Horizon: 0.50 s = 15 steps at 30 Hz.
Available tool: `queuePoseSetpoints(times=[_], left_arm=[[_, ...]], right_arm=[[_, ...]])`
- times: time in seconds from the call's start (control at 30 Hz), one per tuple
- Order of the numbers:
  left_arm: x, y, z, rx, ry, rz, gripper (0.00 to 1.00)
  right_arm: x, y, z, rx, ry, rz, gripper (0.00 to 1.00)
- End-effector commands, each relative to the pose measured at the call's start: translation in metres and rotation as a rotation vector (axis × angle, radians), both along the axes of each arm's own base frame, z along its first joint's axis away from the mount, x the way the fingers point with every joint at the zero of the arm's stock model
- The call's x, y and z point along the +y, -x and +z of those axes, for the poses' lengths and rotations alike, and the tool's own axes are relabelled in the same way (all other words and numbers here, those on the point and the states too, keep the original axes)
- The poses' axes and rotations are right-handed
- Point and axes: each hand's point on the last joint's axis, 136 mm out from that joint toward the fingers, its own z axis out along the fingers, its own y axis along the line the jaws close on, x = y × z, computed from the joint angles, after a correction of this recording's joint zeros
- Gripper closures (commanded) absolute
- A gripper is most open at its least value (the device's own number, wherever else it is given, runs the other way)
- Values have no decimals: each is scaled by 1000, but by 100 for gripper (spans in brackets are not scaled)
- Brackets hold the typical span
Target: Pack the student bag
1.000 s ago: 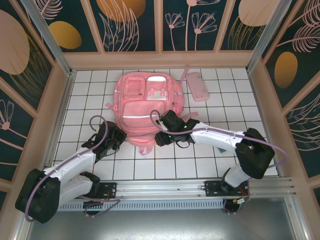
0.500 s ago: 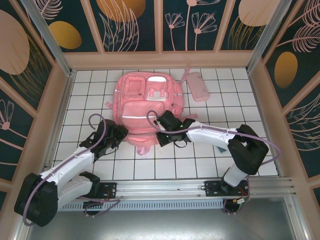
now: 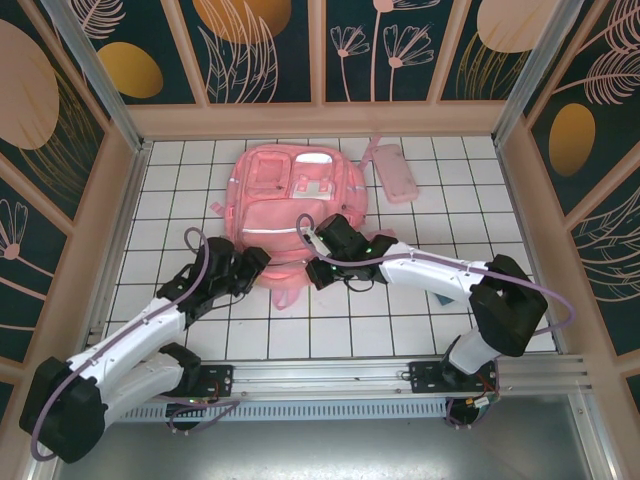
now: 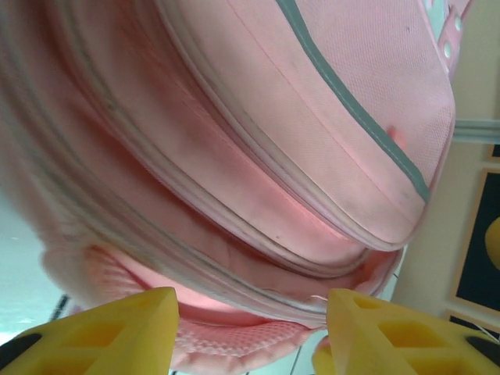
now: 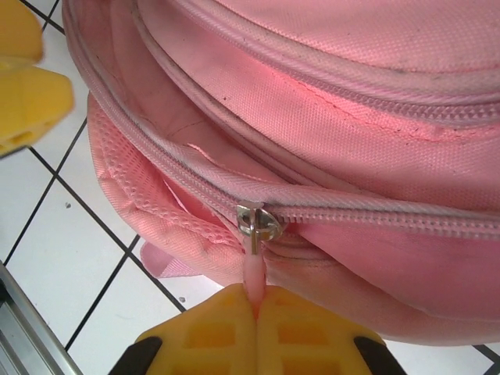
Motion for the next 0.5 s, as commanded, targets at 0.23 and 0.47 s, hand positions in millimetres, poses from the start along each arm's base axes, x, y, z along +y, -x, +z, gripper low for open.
queuePoseSetpoints(times=[0.23, 0.47], left_arm=[[-18, -10, -9, 30, 97, 49, 49], [-16, -6, -37, 87, 84, 62, 51]], right_arm=[[28, 13, 63, -112, -204, 114, 100], [13, 25, 49, -118, -149, 102, 100]])
